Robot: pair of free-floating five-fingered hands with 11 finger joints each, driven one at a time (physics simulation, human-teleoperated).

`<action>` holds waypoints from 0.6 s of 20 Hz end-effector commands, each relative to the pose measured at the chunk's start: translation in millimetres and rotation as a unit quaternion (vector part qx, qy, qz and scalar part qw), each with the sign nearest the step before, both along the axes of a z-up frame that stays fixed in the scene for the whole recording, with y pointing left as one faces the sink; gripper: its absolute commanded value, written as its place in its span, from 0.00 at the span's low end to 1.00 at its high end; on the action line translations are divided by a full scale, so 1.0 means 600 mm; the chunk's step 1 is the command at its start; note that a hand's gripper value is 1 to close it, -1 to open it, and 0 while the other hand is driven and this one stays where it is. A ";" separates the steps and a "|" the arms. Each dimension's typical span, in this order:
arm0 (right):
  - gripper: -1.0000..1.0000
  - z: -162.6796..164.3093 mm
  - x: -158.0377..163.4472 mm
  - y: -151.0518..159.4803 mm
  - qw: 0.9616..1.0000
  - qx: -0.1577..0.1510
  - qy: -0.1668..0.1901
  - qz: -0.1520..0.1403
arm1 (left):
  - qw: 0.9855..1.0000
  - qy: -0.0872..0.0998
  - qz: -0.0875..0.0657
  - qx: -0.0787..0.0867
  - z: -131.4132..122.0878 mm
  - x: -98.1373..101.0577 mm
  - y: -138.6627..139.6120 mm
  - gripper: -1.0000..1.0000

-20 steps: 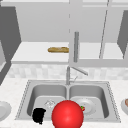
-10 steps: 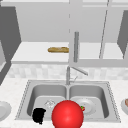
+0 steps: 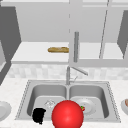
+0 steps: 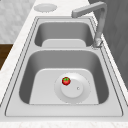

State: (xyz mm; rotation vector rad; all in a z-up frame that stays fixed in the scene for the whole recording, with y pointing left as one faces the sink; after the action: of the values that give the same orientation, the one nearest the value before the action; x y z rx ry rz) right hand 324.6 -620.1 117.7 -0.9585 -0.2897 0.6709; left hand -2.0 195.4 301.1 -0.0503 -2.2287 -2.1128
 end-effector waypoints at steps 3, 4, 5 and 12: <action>1.00 -0.007 -0.004 -0.003 1.000 -0.021 -0.013 -0.006 | 1.000 0.000 0.000 0.000 0.000 0.000 0.000 0.50; 1.00 -0.006 0.004 -0.003 1.000 -0.021 -0.017 -0.009 | 1.000 0.000 0.000 0.000 0.000 0.000 0.000 0.50; 1.00 -0.003 0.001 -0.004 0.999 -0.023 -0.022 -0.010 | 1.000 0.000 0.000 0.000 0.000 0.000 0.000 0.50; 1.00 0.051 0.001 0.016 0.999 -0.026 -0.036 -0.008 | 1.000 0.000 0.000 0.000 0.000 0.000 0.000 0.50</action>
State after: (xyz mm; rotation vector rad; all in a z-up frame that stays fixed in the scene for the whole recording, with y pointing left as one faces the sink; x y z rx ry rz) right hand 324.4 -617.4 132.9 -1.0137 -0.3031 0.6396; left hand -2.0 195.4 301.1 -0.0503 -2.2287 -2.1128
